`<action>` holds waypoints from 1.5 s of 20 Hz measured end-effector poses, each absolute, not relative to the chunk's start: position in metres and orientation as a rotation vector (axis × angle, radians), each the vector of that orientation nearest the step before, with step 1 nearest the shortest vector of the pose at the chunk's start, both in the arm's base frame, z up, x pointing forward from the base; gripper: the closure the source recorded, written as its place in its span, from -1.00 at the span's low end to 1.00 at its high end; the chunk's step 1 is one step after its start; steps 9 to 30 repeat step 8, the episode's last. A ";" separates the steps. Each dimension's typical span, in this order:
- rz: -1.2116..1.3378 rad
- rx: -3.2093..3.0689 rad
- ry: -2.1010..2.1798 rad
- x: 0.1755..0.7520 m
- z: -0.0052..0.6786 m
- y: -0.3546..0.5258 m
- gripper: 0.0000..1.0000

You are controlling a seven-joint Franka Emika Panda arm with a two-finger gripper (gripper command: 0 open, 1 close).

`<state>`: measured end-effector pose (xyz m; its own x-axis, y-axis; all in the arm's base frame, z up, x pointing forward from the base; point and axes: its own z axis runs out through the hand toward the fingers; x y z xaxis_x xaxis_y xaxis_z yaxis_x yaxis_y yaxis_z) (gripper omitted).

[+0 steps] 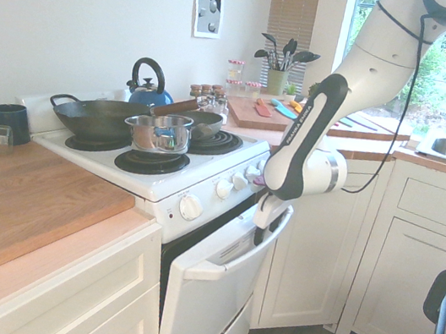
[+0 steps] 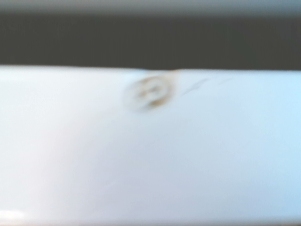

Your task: Open the oven

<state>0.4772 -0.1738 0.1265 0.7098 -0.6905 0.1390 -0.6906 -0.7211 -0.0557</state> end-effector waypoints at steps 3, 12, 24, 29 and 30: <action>0.125 2.870 -1.200 0.401 0.099 -0.207 -1.00; 0.017 2.820 -1.294 0.319 0.098 -0.250 -1.00; 0.017 2.820 -1.294 0.319 0.098 -0.250 -1.00; 0.017 2.820 -1.294 0.319 0.098 -0.250 -1.00; 0.017 2.820 -1.294 0.319 0.098 -0.250 -1.00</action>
